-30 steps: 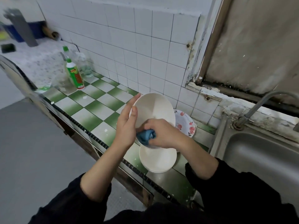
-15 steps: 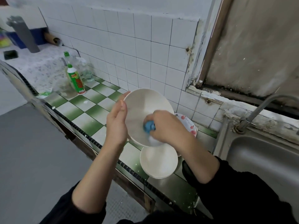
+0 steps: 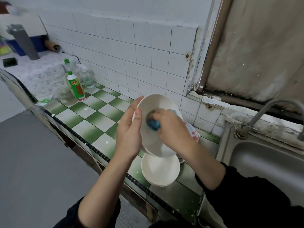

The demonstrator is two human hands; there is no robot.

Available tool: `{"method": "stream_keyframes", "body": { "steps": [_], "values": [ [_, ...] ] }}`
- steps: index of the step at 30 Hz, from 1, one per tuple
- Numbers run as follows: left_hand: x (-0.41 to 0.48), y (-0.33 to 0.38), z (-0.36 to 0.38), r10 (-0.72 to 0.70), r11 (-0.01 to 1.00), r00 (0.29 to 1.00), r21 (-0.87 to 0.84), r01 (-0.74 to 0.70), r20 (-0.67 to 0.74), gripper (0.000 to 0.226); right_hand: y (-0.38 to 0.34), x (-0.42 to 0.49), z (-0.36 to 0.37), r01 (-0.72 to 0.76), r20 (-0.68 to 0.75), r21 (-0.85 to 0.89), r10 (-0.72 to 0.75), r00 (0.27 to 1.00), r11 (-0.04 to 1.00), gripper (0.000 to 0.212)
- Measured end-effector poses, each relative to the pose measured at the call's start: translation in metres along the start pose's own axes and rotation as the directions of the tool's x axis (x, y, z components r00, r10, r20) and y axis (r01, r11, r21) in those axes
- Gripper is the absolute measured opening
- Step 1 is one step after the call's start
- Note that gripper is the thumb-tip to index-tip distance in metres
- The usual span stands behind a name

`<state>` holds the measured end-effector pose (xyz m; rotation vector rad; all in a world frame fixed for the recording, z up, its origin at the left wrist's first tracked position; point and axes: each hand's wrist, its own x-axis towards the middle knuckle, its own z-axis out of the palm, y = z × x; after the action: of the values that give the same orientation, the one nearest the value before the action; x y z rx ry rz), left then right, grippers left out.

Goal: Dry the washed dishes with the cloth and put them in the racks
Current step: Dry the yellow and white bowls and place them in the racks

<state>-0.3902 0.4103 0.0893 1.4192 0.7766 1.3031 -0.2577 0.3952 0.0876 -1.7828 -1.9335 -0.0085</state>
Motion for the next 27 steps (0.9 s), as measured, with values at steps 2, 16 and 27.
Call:
{"method": "stream_keyframes", "body": {
  "steps": [2, 16, 27],
  "values": [
    [0.003, 0.005, 0.003, 0.021, 0.997, 1.0, 0.076, -0.021, 0.007, 0.045, -0.007, 0.003, 0.005, 0.015, -0.143, 0.427, 0.051, 0.988, 0.904, 0.053],
    [0.004, 0.041, -0.025, -0.038, 0.999, 0.997, -0.015, 0.039, 0.063, 0.024, 0.002, -0.001, -0.032, 0.409, 0.175, -0.461, -0.371, 0.912, 0.788, 0.049],
    [-0.015, 0.022, -0.012, -0.044, 0.993, 0.999, -0.11, 0.041, -0.019, 0.026, -0.046, 0.001, -0.021, -0.184, 0.011, 0.876, 0.363, 0.932, 0.445, 0.027]
  ]
}}
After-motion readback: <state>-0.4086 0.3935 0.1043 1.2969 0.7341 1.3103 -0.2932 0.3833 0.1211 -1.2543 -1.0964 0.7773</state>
